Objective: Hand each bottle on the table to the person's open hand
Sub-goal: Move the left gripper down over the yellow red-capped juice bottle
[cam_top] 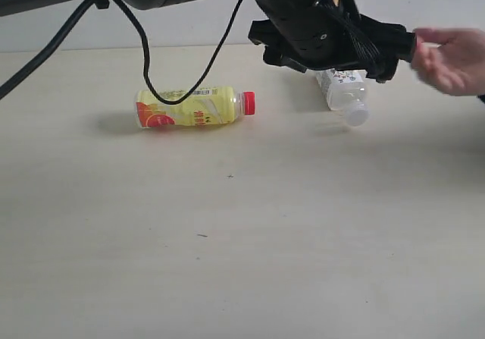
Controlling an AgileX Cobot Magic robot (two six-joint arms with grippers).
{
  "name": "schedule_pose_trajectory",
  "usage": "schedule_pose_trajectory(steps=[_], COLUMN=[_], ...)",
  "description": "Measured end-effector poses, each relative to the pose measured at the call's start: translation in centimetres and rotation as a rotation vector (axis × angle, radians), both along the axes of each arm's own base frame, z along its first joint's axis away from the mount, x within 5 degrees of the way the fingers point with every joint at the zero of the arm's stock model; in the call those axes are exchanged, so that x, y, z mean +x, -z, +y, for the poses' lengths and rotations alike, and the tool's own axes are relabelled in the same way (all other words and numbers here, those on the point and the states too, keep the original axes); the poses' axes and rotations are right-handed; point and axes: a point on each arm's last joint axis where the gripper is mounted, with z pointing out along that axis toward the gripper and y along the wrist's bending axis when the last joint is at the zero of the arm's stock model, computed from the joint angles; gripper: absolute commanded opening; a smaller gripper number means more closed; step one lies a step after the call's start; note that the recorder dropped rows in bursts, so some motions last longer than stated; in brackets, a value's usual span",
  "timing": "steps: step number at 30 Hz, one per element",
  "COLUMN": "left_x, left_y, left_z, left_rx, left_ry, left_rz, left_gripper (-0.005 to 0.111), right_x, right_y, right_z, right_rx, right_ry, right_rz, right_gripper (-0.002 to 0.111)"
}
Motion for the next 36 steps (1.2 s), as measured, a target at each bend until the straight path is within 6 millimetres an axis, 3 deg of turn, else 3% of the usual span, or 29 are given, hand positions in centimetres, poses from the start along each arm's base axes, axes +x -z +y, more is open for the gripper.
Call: schedule_pose_trajectory(steps=[6,12,19,29,36], left_x=[1.0,3.1,6.3,10.3,11.4], left_y=[0.5,1.1,1.2,1.0,0.8], left_z=[1.7,4.9,9.1,15.6,18.0], left_rx=[0.13,0.261,0.212,0.244,0.399], left_ry=[0.06,0.133,0.222,0.471,0.63], left_rz=[0.002,0.038,0.112,0.005,-0.09], left_gripper=[0.09,0.09,0.09,0.089,0.088], right_x=[0.0,0.0,0.0,0.0,0.0], right_y=[0.0,0.0,0.0,0.0,0.0], right_z=[0.0,0.0,0.0,0.0,0.0], right_rx=[0.0,0.0,0.0,0.0,0.0], right_ry=[0.0,0.0,0.0,0.0,0.0], right_rz=[0.0,0.0,0.0,0.0,0.0], right_gripper=[0.0,0.0,0.0,0.0,0.0])
